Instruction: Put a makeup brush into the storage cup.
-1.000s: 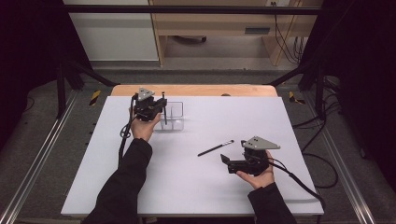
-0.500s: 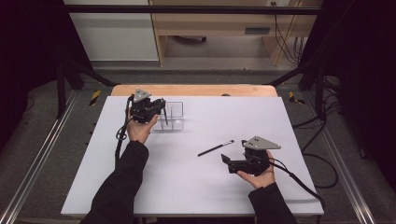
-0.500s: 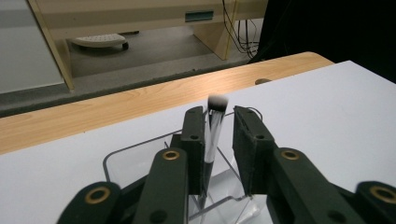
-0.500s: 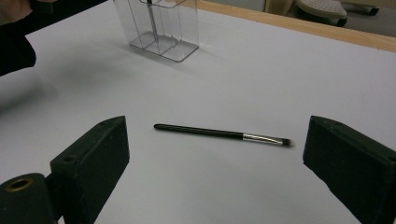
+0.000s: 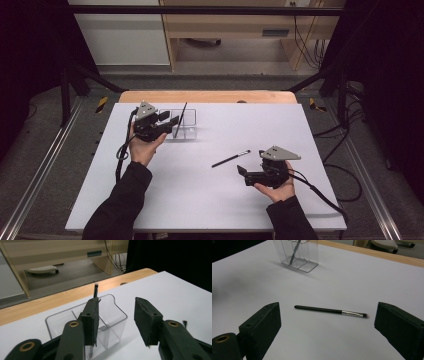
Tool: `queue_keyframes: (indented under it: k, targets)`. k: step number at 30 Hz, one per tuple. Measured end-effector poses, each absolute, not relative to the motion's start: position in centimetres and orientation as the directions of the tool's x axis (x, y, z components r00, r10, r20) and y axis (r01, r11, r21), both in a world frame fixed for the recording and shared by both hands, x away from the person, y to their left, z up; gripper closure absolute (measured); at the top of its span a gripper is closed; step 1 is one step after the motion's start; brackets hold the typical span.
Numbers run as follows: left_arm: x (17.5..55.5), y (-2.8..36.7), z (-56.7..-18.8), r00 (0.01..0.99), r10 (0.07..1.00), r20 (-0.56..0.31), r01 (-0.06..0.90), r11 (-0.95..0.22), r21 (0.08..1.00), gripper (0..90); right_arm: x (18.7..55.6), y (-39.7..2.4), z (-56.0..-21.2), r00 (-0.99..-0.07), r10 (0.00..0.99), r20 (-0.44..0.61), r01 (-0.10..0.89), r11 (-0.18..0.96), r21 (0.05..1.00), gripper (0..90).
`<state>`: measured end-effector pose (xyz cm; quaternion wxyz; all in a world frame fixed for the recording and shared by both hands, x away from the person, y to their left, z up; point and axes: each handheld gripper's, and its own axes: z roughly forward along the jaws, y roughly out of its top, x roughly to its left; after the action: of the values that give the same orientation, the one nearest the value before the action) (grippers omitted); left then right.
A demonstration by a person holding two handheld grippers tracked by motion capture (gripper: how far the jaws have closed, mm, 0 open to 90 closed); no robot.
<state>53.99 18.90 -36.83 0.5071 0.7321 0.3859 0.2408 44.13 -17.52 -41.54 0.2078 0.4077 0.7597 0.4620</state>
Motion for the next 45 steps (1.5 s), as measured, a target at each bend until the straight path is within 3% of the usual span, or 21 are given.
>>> queue_keyframes:
  k: [15,30,45]
  targets:
    - [50.3,18.5,-38.7,0.658,0.752,-0.029,0.336,-0.259,0.906,43.6,44.5,-17.3,-41.7,-0.593,0.804,0.036,0.430,0.279,0.858,7.6]
    - [46.0,19.8,-41.3,0.653,0.755,-0.061,0.366,-0.243,0.898,30.9,47.4,-16.2,-42.3,-0.628,0.778,-0.008,0.452,0.374,0.810,7.8]
    - [44.7,20.4,-43.5,0.653,0.756,-0.042,0.394,-0.291,0.872,21.5,50.7,-15.0,-43.9,-0.643,0.765,-0.034,0.497,0.450,0.742,8.7]
